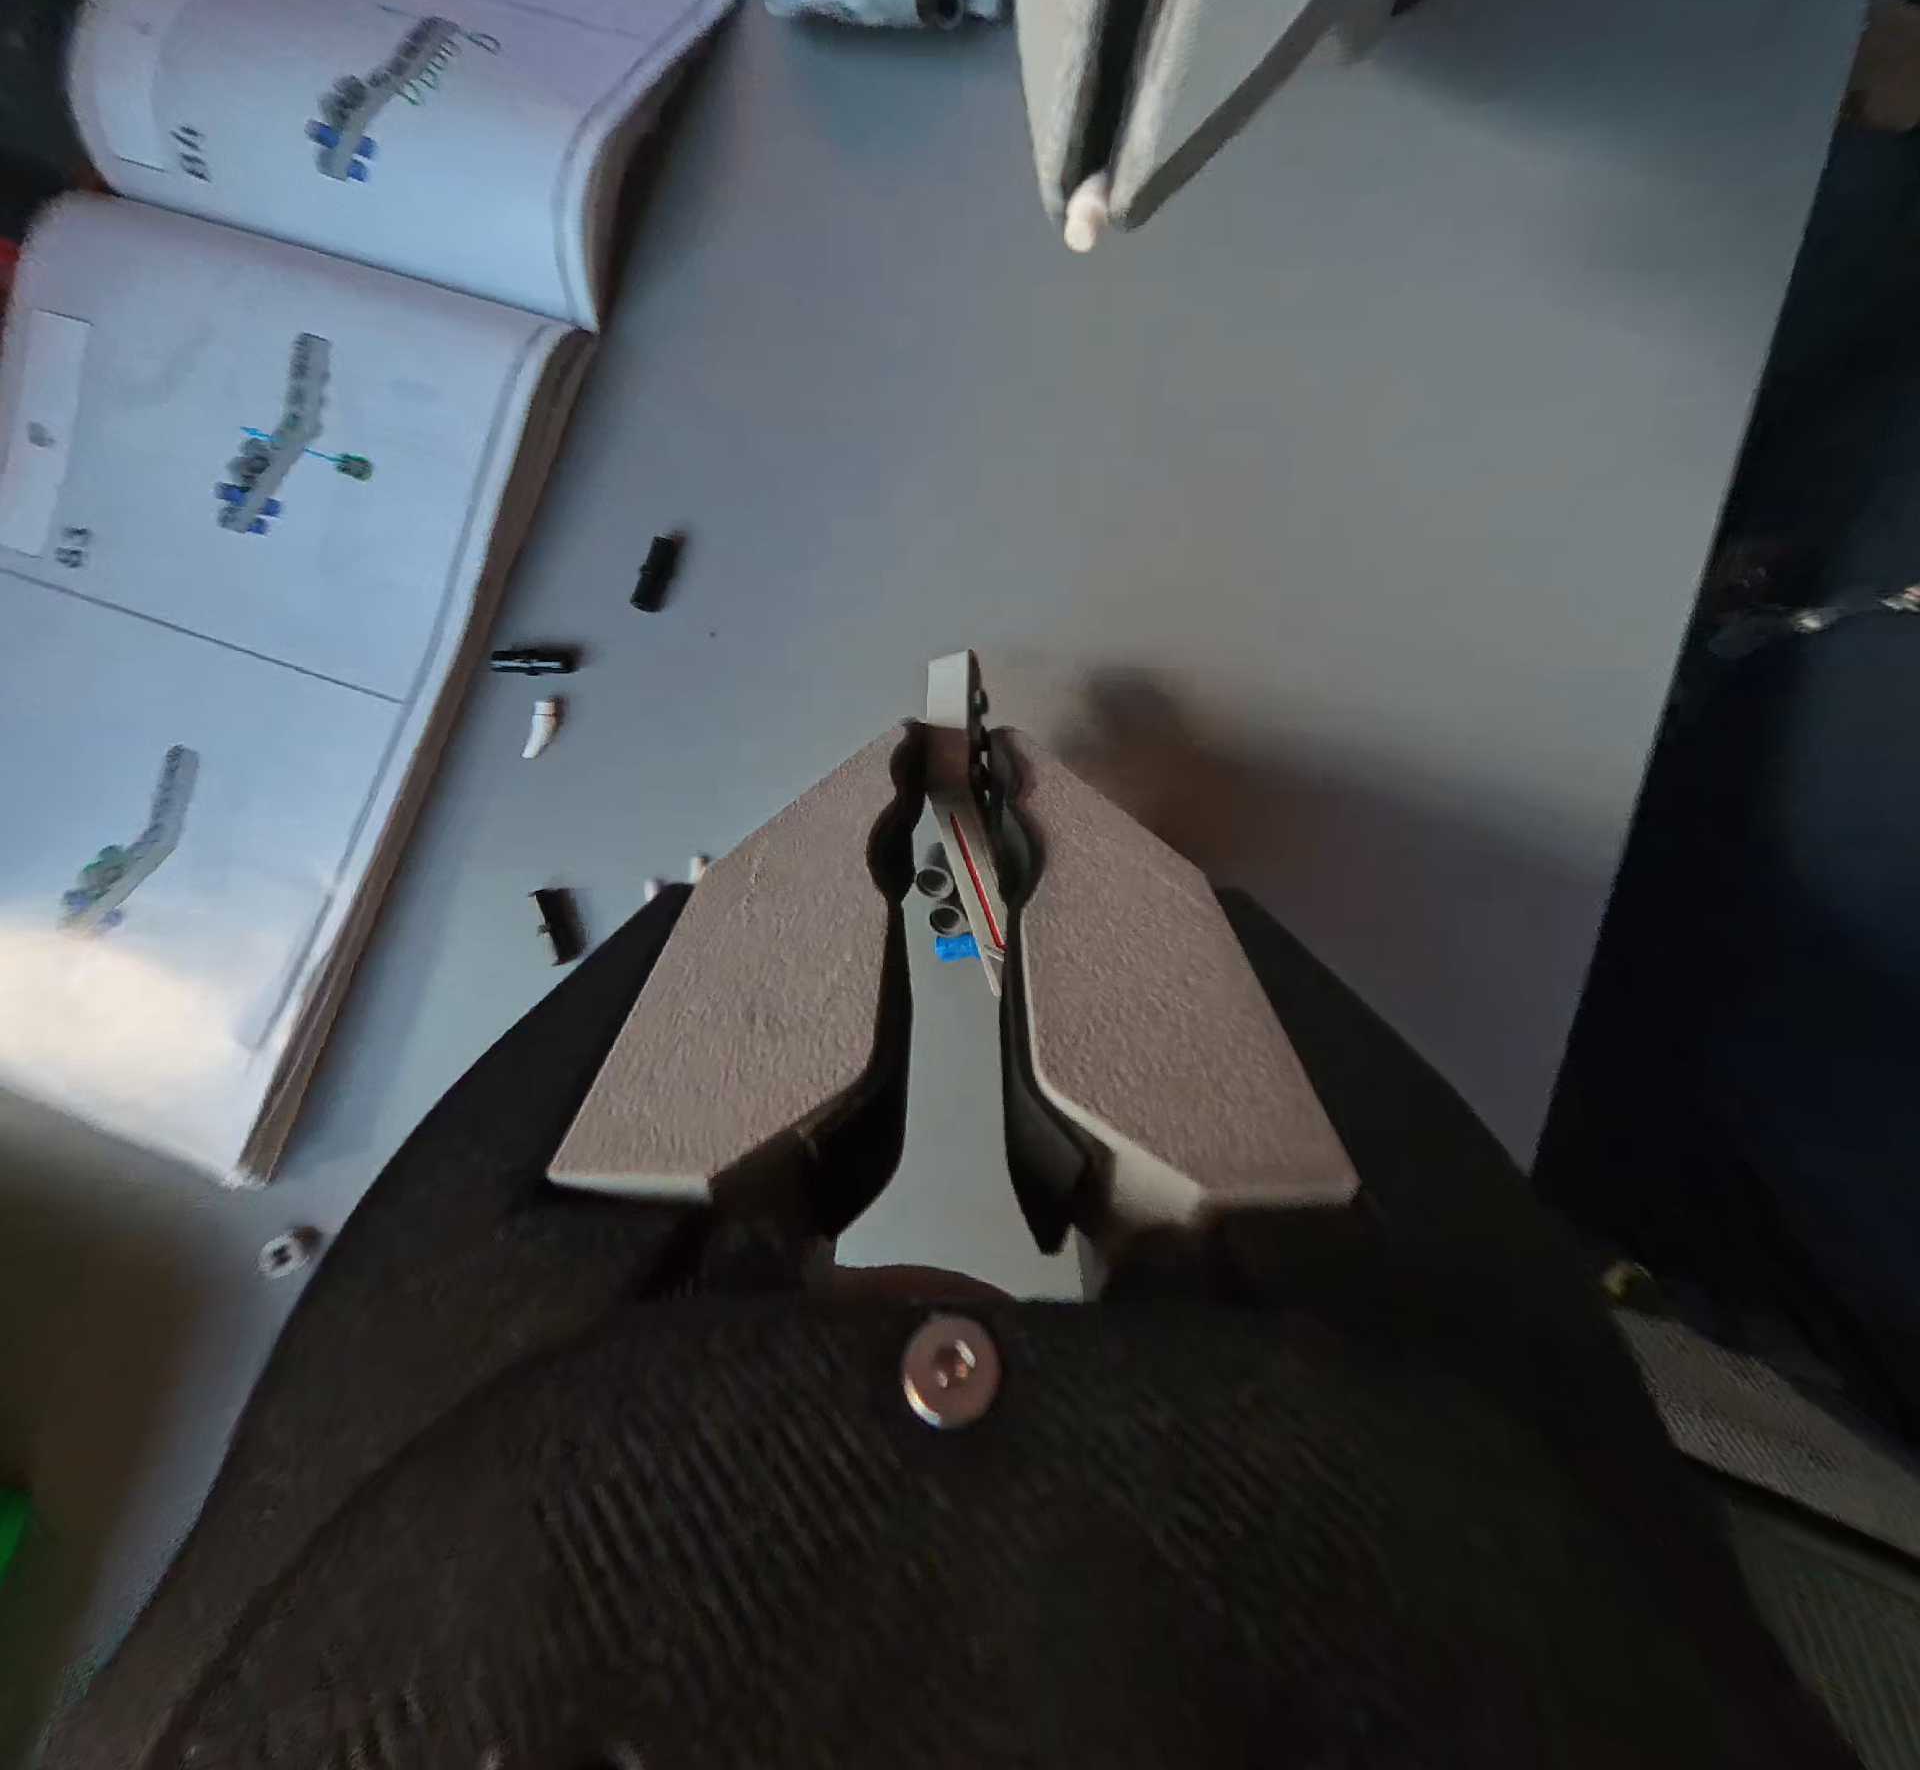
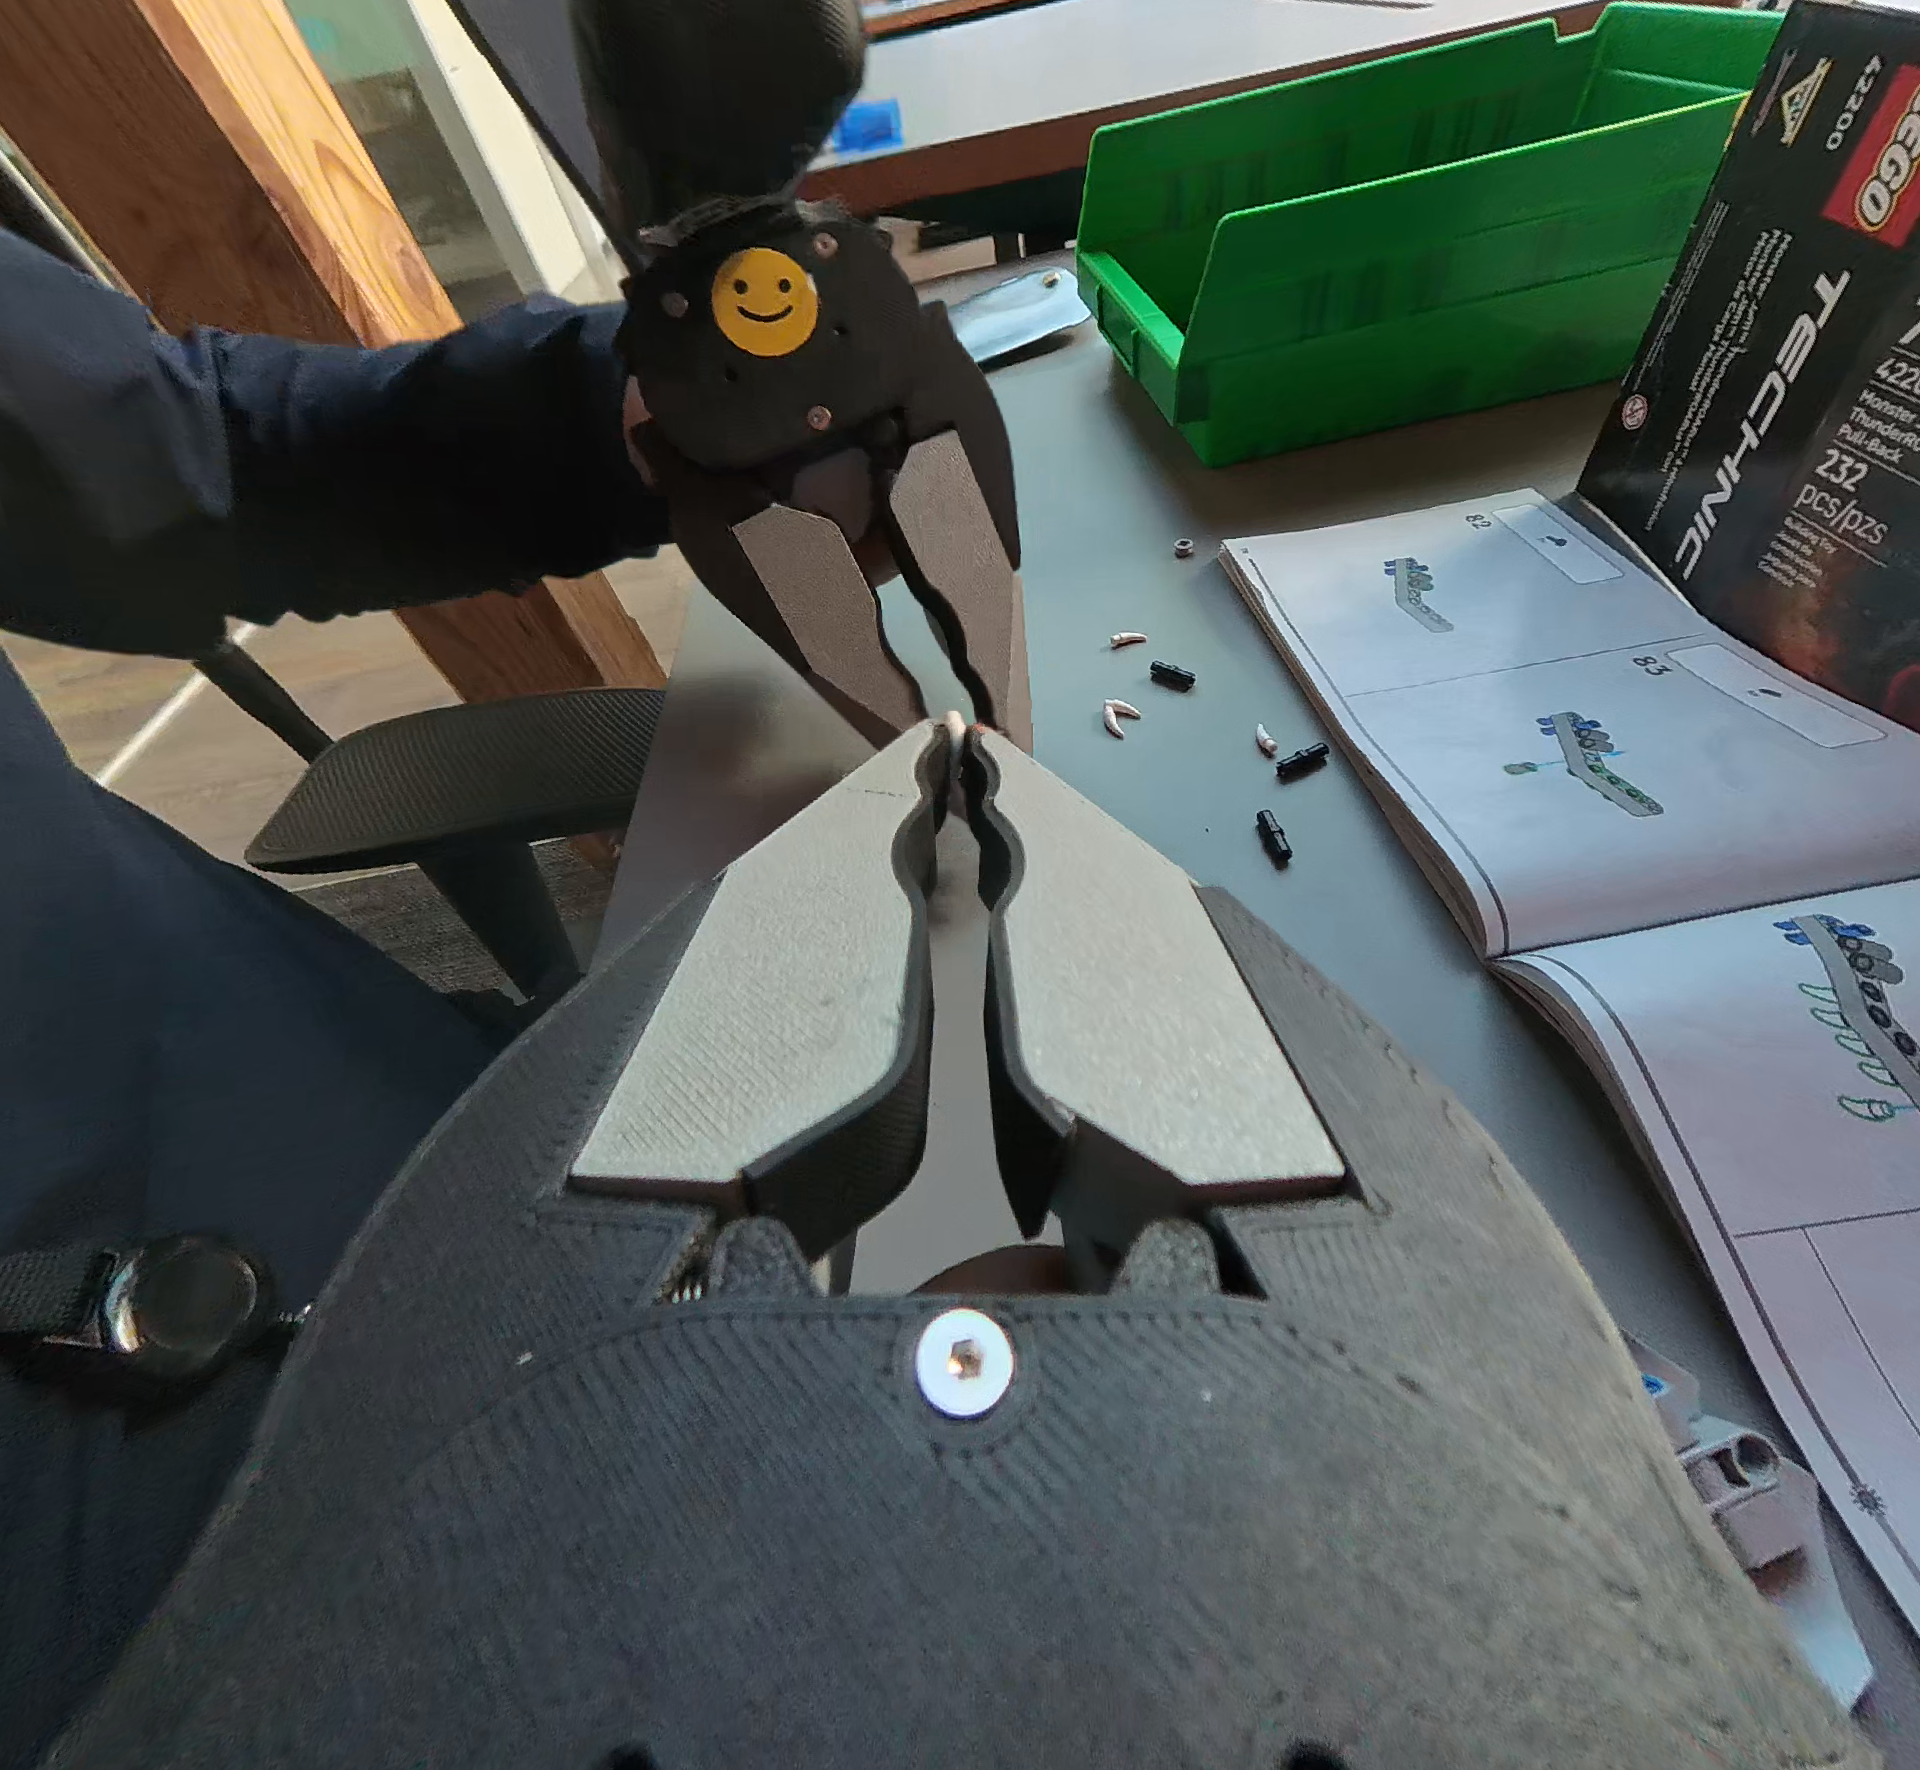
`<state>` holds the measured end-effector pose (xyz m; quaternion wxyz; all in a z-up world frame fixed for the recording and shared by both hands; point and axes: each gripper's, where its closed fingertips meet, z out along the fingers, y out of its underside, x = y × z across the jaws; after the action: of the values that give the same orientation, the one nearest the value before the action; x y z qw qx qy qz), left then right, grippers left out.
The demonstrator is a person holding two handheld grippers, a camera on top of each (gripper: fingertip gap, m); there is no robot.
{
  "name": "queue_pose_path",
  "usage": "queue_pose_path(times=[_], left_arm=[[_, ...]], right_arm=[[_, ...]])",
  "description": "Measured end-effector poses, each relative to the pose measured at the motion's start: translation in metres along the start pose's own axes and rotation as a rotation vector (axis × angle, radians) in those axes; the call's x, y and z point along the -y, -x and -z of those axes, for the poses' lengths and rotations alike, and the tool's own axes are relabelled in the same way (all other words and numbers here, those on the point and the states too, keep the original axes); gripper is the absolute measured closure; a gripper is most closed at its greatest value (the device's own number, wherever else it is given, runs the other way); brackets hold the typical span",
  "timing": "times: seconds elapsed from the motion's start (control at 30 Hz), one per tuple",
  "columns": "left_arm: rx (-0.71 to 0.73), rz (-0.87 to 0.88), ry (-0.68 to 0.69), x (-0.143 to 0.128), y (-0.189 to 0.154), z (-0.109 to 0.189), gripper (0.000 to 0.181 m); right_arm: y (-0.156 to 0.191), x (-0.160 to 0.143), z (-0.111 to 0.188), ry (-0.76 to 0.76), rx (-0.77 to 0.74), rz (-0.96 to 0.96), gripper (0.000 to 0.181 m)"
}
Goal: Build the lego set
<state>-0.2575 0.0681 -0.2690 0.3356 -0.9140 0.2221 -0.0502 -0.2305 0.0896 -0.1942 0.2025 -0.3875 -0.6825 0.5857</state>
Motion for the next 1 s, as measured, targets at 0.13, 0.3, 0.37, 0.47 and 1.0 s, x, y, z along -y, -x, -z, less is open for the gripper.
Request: queue_pose_path(times=[0.13, 0.3, 0.37, 0.47, 1.0], left_arm=[[0.265, -0.059, -0.171, 0.021, 0.021, 0.018, 0.174], [0.424, -0.129, -0.396, 0.041, 0.030, 0.036, 0.173], [0.454, -0.126, -0.473, 0.046, 0.033, 0.041, 0.173], [0.472, -0.104, -0.594, 0.054, 0.035, 0.051, 0.173], [0.530, -0.099, -0.759, 0.070, 0.035, 0.058, 0.173]], right_arm=[[-0.001, 0.000, -0.001, -0.006, 0.001, -0.032, 0.181], [-0.004, 0.001, -0.004, -0.017, -0.010, -0.059, 0.181], [-0.006, 0.001, -0.004, -0.021, -0.029, -0.067, 0.181], [-0.010, 0.005, -0.003, -0.045, -0.045, -0.093, 0.181], [-0.025, 0.014, 0.006, -0.111, -0.140, -0.076, 0.181]])
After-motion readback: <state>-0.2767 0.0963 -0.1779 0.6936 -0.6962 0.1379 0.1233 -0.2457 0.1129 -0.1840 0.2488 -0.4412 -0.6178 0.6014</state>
